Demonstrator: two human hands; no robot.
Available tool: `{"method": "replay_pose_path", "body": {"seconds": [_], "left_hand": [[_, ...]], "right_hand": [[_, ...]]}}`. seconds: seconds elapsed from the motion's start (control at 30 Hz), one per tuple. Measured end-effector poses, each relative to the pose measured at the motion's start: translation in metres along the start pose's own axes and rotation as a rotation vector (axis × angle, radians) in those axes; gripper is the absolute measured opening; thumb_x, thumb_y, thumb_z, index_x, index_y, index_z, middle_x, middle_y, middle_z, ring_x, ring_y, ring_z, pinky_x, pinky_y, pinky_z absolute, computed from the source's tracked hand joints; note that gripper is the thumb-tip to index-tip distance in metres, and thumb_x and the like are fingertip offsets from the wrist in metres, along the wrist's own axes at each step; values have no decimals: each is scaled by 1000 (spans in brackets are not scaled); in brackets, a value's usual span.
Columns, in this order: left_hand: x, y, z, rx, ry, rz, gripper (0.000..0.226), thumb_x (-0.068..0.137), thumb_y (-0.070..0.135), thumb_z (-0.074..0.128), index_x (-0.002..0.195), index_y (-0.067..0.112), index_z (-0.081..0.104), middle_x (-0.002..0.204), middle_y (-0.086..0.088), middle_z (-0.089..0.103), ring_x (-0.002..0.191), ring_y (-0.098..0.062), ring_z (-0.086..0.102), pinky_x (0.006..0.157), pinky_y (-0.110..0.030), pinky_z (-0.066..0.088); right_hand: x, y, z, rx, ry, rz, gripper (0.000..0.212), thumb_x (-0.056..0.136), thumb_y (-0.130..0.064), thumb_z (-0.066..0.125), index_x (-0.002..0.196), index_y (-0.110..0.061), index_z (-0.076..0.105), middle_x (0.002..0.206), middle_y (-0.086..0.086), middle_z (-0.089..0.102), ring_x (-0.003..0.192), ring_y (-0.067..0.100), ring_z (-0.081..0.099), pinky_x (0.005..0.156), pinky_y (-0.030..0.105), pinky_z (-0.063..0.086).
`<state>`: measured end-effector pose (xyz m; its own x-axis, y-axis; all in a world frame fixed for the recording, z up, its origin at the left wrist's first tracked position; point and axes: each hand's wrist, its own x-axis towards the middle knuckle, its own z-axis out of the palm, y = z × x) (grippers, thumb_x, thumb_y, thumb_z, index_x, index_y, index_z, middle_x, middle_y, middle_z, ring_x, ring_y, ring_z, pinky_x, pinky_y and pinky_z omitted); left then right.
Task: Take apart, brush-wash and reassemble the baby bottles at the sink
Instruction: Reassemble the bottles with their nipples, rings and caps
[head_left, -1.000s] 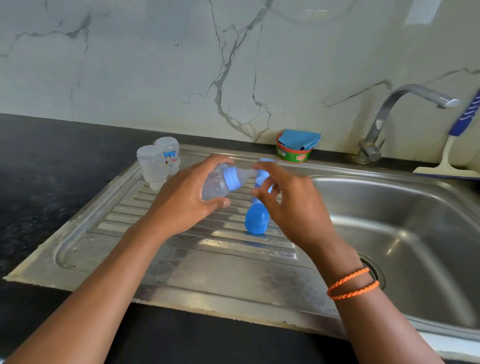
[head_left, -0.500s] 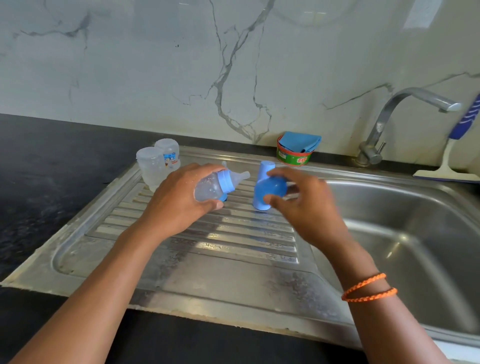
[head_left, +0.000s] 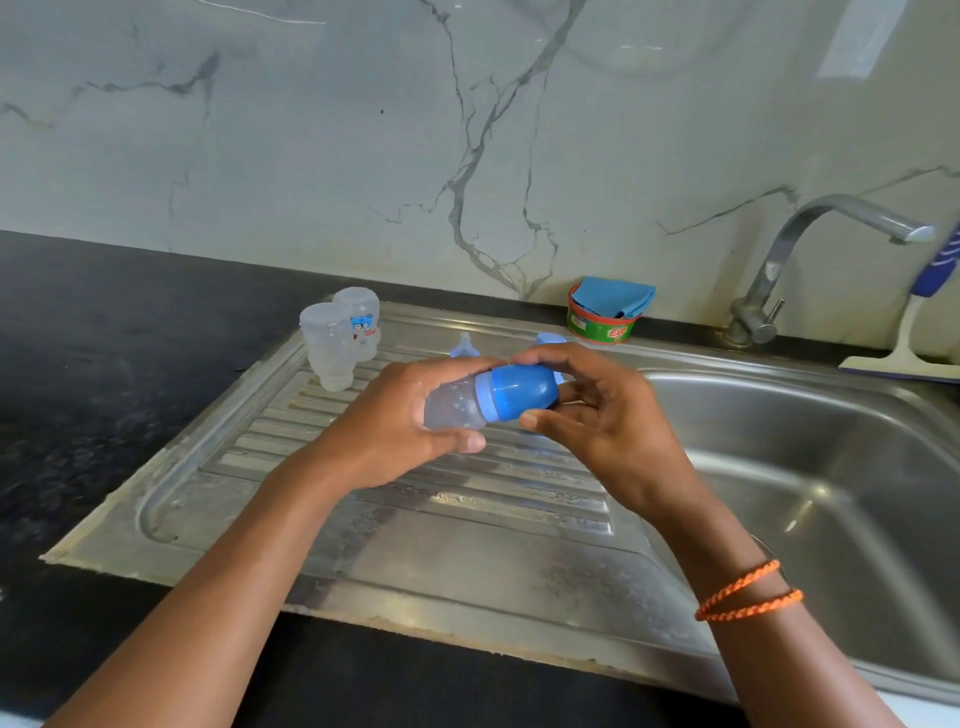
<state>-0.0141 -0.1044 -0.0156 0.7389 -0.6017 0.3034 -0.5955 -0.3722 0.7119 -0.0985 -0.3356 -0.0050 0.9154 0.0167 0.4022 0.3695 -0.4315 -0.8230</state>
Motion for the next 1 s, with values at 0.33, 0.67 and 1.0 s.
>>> {"method": "replay_pose_path", "body": {"seconds": [0.33, 0.67, 1.0], "left_hand": [[-2, 15, 6, 301, 95, 131, 84, 72, 19, 92, 139, 55, 53, 125, 33, 61, 116, -3, 54, 101, -35, 48], [-1, 15, 8, 310, 160, 66, 70, 82, 34, 86, 139, 51, 50, 125, 22, 62, 115, -10, 56, 96, -45, 50], [-2, 20, 7, 304, 115, 81, 74, 81, 33, 84, 141, 55, 46, 131, 22, 62, 118, -10, 58, 97, -45, 50]], "right_hand": [[-3, 0, 23, -178, 159, 178, 83, 100, -70, 43, 50, -6, 57, 44, 9, 56, 46, 21, 61, 62, 42, 54], [4, 5, -4, 140, 23, 104, 36, 103, -39, 67, 137, -27, 64, 121, 9, 71, 91, 31, 77, 80, 44, 66], [3, 2, -1, 237, 20, 167, 40, 97, -37, 68, 112, 0, 72, 83, 23, 74, 67, 37, 74, 65, 40, 62]]}}
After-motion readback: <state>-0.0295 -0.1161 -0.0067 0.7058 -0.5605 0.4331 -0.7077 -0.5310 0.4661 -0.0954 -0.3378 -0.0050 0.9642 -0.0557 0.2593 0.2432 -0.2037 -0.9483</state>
